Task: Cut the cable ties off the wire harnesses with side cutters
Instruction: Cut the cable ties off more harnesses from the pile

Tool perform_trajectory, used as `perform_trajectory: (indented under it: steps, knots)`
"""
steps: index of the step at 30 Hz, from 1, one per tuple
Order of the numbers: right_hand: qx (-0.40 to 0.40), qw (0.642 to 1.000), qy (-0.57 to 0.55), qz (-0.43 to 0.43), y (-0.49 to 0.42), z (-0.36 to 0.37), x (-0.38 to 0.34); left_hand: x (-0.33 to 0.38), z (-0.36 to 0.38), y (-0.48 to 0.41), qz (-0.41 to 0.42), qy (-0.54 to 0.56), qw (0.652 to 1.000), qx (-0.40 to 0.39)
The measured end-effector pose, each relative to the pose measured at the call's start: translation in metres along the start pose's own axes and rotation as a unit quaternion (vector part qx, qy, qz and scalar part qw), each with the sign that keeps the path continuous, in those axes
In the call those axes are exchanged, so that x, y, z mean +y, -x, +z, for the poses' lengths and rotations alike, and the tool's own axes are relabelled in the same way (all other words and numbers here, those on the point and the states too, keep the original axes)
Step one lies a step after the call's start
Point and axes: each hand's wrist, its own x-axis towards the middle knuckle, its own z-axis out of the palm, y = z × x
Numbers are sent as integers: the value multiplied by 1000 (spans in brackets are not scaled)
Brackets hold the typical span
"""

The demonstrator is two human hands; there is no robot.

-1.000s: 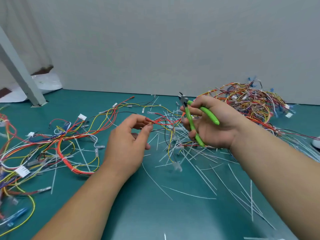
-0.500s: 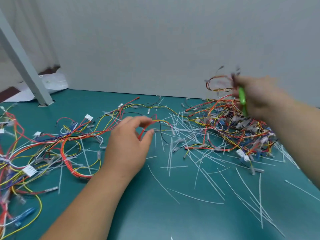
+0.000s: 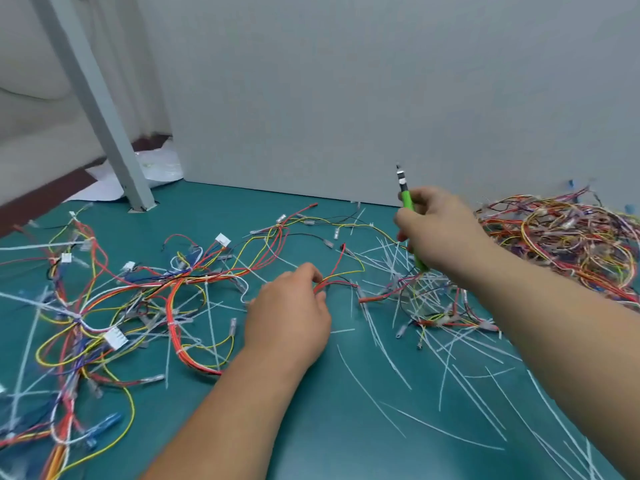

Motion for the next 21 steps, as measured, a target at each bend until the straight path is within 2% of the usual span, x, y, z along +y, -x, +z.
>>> perform_trajectory:
  steps: [2, 7, 11, 13, 17, 21]
  knots:
    - [-16, 997, 77, 7, -12, 18, 4, 0, 1, -1, 5, -1, 1000, -2]
    - [-103, 985, 130, 41, -43, 47, 8, -3, 2, -3, 10, 1, 1000, 3]
    - [-148, 954, 256, 39, -65, 56, 13, -4, 3, -5, 18, -8, 1000, 6]
    - [-154, 946, 282, 47, -71, 58, 16, -5, 3, -5, 20, -3, 1000, 4]
    - [-104, 969, 209, 76, -77, 52, 19, -5, 2, -6, 20, 0, 1000, 9]
    - [47, 990, 83, 102, -90, 31, 27, -2, 1, -6, 17, 10, 1000, 18]
